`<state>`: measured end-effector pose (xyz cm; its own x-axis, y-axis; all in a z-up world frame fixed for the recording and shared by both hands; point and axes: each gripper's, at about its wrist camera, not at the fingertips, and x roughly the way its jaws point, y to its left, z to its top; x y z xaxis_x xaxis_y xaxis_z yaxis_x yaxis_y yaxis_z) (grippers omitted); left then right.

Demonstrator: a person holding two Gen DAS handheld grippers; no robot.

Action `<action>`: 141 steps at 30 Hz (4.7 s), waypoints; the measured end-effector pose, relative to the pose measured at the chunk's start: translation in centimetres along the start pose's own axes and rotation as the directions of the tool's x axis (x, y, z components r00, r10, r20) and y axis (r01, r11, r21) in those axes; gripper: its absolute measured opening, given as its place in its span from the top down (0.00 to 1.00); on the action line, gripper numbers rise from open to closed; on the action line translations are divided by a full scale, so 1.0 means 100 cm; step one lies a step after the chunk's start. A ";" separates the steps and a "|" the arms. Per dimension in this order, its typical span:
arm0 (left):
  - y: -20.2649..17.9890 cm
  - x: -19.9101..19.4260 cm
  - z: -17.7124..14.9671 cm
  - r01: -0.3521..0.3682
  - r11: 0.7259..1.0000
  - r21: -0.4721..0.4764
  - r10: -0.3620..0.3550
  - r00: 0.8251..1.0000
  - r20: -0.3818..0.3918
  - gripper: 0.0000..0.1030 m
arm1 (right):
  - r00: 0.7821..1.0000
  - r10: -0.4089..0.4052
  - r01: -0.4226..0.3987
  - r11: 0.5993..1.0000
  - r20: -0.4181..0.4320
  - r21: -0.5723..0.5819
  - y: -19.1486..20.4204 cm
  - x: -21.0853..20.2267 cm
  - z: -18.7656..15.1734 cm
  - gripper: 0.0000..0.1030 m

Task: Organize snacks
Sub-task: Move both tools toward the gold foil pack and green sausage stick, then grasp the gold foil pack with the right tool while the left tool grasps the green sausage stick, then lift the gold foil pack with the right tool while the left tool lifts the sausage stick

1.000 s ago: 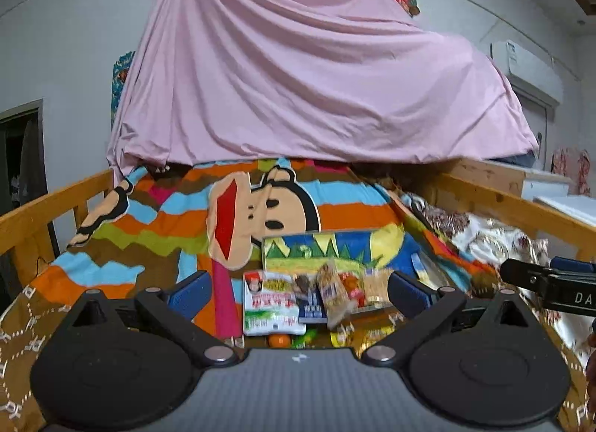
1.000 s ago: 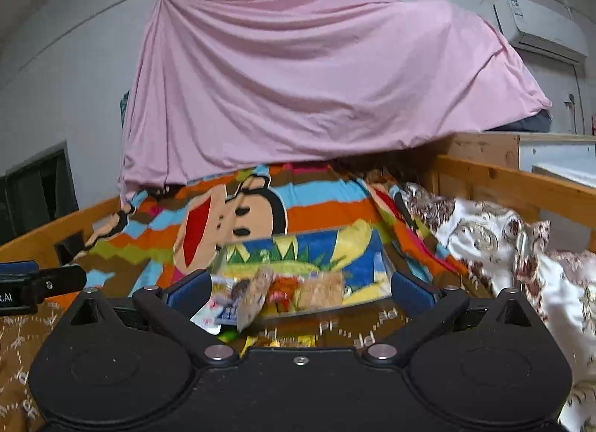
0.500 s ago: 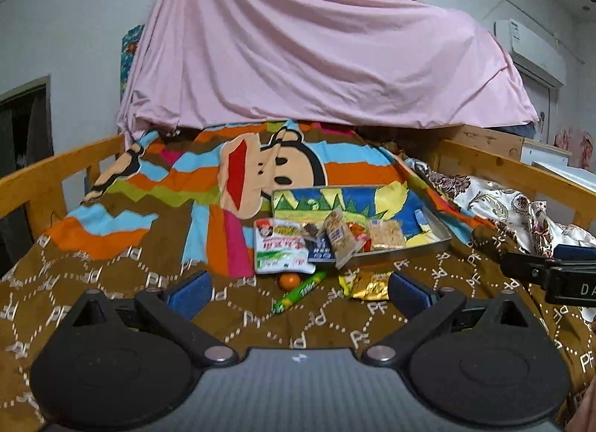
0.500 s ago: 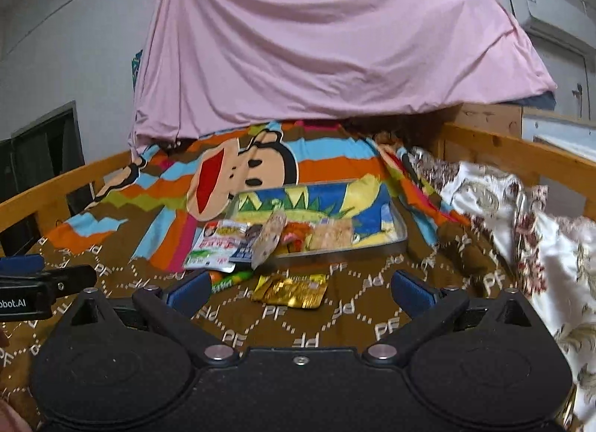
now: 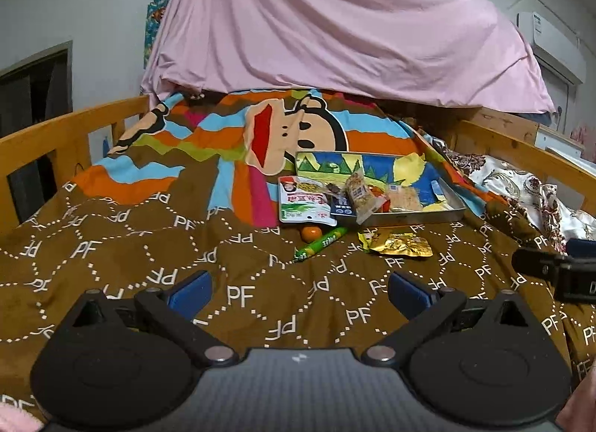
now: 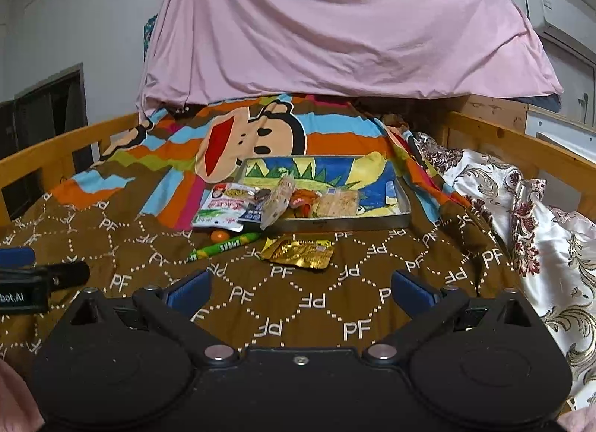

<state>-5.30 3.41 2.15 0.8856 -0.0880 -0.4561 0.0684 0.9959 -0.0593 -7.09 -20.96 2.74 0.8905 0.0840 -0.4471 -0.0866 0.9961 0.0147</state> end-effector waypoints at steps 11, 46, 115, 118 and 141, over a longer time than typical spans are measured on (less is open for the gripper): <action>0.002 -0.007 0.002 -0.012 1.000 -0.007 0.012 1.000 0.008 0.00 | 1.000 -0.008 0.009 1.000 -0.027 0.018 0.004 0.003 0.002 0.01; 0.023 0.072 0.051 -0.116 0.991 -0.066 0.111 0.990 -0.087 0.00 | 0.996 0.035 -0.040 0.997 -0.079 -0.064 -0.005 0.089 0.059 0.01; 0.013 0.262 0.032 0.226 0.968 -0.106 -0.249 0.837 -0.488 0.75 | 0.860 0.232 -0.351 0.916 -0.455 -0.194 0.000 0.252 0.021 0.40; 0.015 0.266 0.032 0.219 0.968 -0.122 -0.251 0.835 -0.489 0.73 | 0.881 0.221 -0.336 0.915 -0.419 -0.224 -0.001 0.253 0.021 0.33; -0.001 0.287 0.032 0.196 0.980 -0.017 -0.182 0.872 -0.455 0.71 | 0.865 0.224 -0.329 0.929 -0.450 -0.171 0.009 0.274 0.012 0.37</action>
<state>21.54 0.81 -8.09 0.5505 -0.2677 -0.7908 0.2331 0.9588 -0.1623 17.76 -17.77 -8.45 0.5497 0.2840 -0.7856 -0.4500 0.8930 0.0079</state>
